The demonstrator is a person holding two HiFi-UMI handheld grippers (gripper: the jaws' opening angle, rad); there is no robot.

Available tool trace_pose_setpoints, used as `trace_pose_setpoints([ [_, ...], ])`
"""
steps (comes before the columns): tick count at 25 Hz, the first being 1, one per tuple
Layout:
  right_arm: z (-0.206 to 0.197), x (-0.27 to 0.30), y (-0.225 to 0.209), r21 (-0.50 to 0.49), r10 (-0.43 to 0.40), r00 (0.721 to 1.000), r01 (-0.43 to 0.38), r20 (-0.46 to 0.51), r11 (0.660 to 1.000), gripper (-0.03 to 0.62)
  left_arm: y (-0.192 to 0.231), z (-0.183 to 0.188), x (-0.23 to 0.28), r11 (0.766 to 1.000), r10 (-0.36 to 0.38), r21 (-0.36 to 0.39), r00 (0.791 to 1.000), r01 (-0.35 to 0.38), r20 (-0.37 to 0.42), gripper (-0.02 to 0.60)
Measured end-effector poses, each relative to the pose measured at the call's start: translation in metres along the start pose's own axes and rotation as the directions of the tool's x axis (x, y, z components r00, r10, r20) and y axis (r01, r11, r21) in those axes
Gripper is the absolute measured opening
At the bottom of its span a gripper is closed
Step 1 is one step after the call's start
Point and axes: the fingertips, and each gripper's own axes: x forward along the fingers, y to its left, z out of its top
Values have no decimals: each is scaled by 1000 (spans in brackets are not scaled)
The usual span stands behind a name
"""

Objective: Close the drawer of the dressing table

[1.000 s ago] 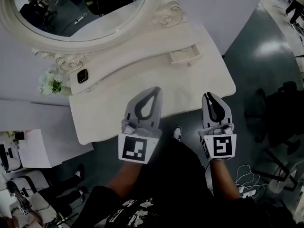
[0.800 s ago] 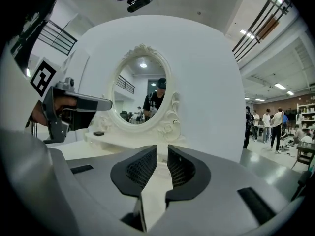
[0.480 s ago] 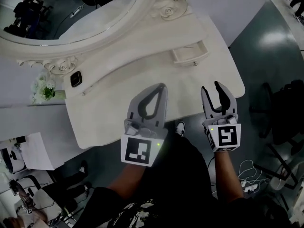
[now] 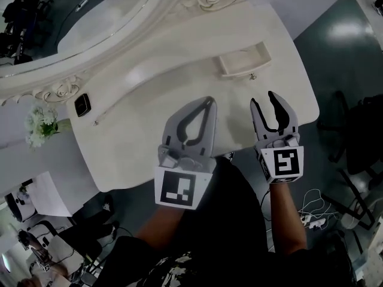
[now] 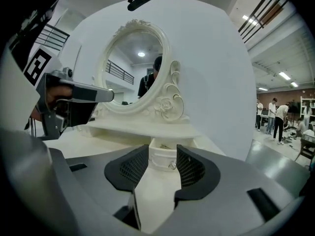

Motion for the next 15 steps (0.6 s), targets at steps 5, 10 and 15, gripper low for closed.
trace_pose_setpoints([
  [5, -18, 18, -4, -4, 3, 999, -3, -45, 1000, 156, 7, -13, 11, 1000, -17, -22, 999, 17, -29, 2],
  [10, -38, 36, -9, 21, 4, 995, -2, -96, 1000, 156, 6, -21, 23, 998, -56, -16, 997, 55, -57, 2],
  [15, -49, 53, -13, 64, 41, 990, -33, -133, 997, 156, 5, -28, 34, 996, -87, -17, 993, 86, -83, 2],
])
